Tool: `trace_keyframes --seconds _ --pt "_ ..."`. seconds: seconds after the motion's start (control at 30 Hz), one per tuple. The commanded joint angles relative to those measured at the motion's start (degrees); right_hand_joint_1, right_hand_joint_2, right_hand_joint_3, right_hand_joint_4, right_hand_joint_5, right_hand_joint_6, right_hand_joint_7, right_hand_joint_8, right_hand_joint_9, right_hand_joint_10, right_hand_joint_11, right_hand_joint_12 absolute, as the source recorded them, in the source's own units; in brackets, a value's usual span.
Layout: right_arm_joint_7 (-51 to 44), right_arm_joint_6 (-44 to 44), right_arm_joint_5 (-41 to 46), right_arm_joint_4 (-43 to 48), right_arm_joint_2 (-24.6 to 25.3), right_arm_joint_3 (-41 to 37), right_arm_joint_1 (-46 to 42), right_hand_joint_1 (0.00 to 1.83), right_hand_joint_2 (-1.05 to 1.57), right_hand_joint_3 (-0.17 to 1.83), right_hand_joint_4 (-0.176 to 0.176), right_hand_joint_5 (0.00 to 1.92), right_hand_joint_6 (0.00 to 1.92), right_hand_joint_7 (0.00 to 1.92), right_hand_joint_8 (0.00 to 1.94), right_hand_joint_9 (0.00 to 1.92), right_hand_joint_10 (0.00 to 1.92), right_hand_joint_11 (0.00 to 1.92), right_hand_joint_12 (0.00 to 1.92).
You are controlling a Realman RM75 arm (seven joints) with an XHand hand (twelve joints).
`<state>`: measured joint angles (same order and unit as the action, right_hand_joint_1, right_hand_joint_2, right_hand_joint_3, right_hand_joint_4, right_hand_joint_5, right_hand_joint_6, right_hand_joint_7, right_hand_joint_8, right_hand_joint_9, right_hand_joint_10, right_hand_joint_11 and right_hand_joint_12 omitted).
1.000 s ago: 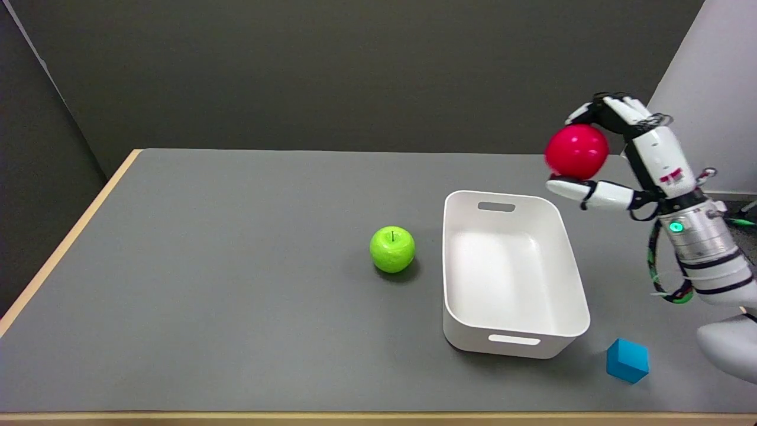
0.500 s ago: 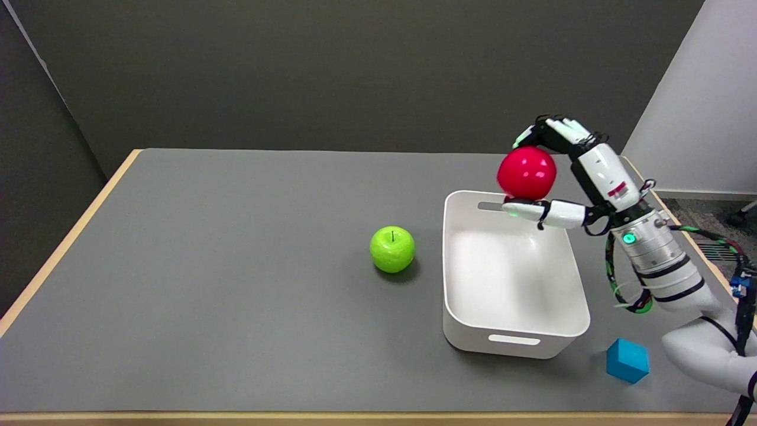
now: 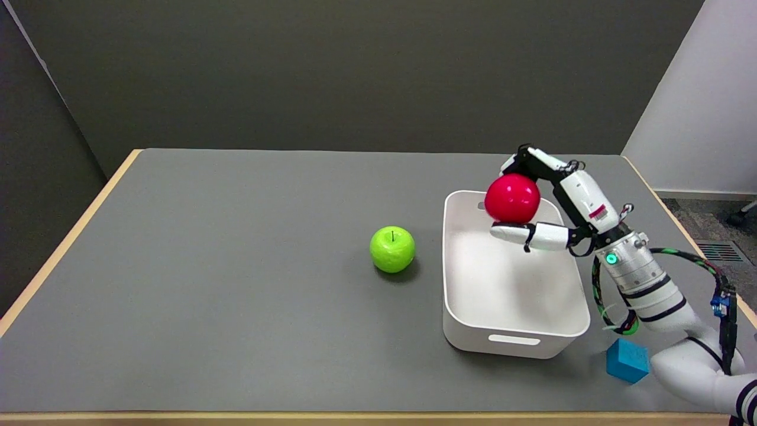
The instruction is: Place the pomegranate into the white box.
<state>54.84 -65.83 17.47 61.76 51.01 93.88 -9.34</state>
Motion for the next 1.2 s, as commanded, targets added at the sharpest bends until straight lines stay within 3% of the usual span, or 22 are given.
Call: trace_keyframes --seconds 0.03,0.07,0.1,0.17,0.2,0.27,0.37,0.77,0.87,1.2 --pt "2.9 -3.4 7.3 -4.0 2.9 2.2 -4.0 0.75 0.98 0.59 0.112 0.58 1.37 0.71 0.92 0.63 1.22 0.48 1.64" --pt "4.8 -3.5 7.9 -4.1 2.9 2.2 -4.2 0.66 0.82 0.84 0.079 0.54 1.2 0.69 0.88 0.61 1.2 0.46 1.62" --pt "5.9 -3.5 8.0 -4.1 2.9 2.2 -4.2 0.56 0.75 0.9 0.075 0.47 1.01 0.6 0.73 0.51 1.1 0.36 1.52" --pt "8.3 -3.9 8.0 -4.5 2.9 2.2 -4.2 0.38 0.69 0.9 0.084 0.34 0.69 0.4 0.45 0.29 0.85 0.15 1.29" --pt "8.6 -4.0 8.0 -4.5 2.9 2.2 -4.2 0.3 0.66 0.96 0.083 0.3 0.6 0.33 0.42 0.22 0.75 0.08 1.19" --pt "8.7 -4.3 8.0 -4.6 2.9 2.2 -4.4 0.3 0.68 0.87 0.082 0.26 0.51 0.27 0.35 0.15 0.68 0.02 1.17" --pt "8.7 -4.7 8.0 -4.9 2.9 2.2 -4.4 0.25 0.63 0.96 0.08 0.22 0.5 0.22 0.35 0.11 0.66 0.0 1.12" --pt "8.8 -5.0 8.0 -4.1 2.2 1.6 -4.2 0.27 0.6 0.97 0.087 0.2 0.5 0.17 0.35 0.03 0.62 0.0 1.01" --pt "9.2 -6.1 8.0 -3.7 2.1 -0.2 -3.9 0.28 0.65 0.81 0.094 0.22 0.43 0.16 0.26 0.01 0.56 0.0 0.95" --pt "10.0 -9.4 8.0 -2.7 1.2 -11.8 -3.4 0.27 0.65 0.81 0.091 0.22 0.41 0.16 0.25 0.0 0.53 0.0 0.86"
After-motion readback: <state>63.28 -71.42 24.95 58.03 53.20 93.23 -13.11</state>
